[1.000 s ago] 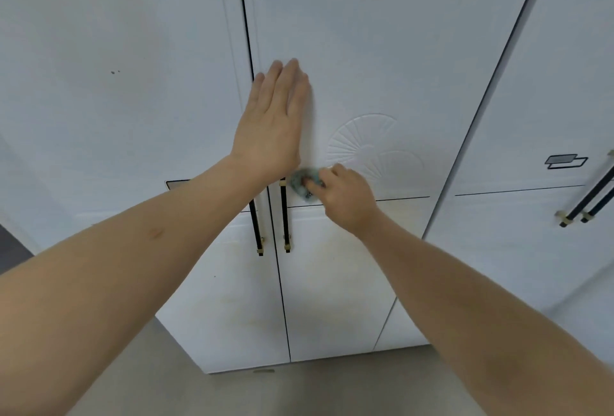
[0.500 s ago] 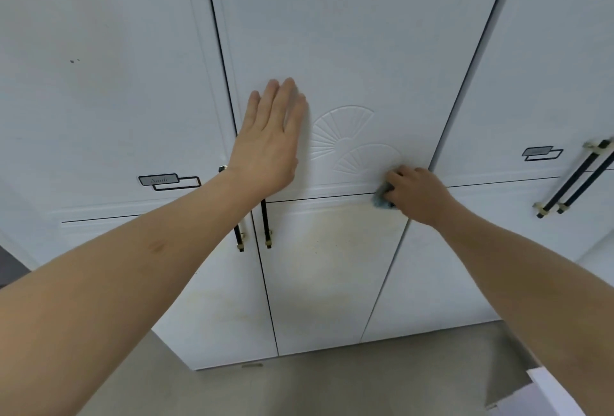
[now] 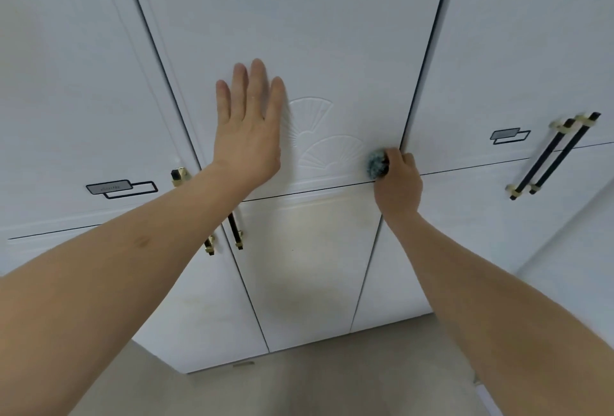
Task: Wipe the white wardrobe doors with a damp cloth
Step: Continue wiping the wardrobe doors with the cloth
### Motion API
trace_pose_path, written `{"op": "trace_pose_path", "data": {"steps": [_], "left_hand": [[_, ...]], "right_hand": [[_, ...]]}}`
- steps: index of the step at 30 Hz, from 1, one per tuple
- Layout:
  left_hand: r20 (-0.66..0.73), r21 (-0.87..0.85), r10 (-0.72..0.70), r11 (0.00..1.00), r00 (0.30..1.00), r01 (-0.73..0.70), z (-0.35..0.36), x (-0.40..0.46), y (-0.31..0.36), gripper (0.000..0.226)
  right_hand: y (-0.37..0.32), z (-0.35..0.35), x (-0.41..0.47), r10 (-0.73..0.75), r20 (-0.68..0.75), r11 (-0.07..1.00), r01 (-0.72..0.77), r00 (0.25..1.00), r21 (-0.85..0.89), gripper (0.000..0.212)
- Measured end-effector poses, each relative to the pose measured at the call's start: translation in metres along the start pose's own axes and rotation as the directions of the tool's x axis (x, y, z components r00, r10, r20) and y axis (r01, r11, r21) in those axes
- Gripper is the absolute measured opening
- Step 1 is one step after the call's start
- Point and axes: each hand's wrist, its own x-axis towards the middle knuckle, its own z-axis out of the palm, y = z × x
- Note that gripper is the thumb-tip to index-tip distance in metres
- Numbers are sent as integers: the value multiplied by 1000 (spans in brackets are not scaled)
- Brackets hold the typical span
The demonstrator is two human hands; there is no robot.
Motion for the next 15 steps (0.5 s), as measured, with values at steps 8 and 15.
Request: {"op": "trace_pose_path", "data": {"steps": [8,15], "left_hand": [[-37,48,109,993,993,-107,-1,-5,-26,95],[-286,-243,5,967,958,-77,-45,7,-51,76]], "right_hand": [[-73,40,-52,-246,291,957,184,924,224,37],[-171,-82,57,-294,-314,859,393,903,329,33]]}}
